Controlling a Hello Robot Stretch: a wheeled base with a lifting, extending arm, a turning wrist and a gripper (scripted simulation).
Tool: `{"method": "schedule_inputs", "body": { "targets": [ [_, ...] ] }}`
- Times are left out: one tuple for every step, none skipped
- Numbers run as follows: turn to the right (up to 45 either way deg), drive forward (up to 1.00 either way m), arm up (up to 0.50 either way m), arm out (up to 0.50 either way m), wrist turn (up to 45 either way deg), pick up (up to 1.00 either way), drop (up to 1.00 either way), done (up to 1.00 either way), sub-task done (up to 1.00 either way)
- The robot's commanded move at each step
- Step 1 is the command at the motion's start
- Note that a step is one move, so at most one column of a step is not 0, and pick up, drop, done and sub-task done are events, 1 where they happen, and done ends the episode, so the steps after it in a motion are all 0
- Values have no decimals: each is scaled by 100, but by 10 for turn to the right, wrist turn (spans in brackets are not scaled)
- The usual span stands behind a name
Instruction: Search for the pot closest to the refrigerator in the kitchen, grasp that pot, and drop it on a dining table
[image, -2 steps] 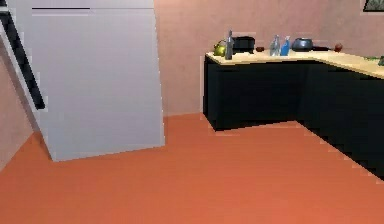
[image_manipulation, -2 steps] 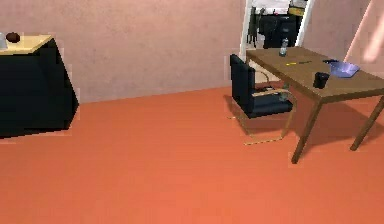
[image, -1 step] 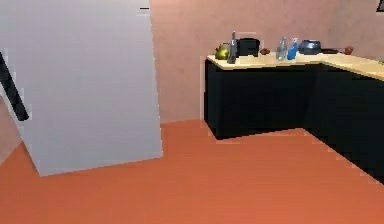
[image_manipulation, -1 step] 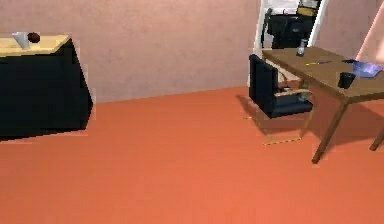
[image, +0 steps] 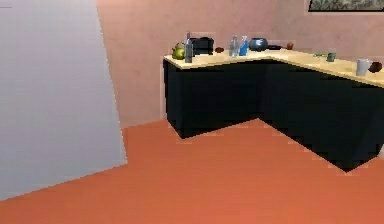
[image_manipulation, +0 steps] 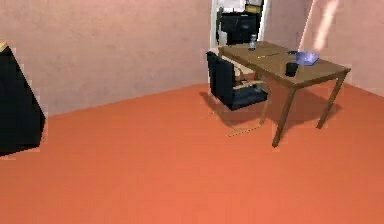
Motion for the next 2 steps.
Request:
{"method": "schedule_inputs", "body": {
  "targets": [
    [0, 100, 0, 0, 0, 0, 0, 0, 0],
    [60, 0, 0, 0, 0, 0, 0, 0, 0]
  ]
}}
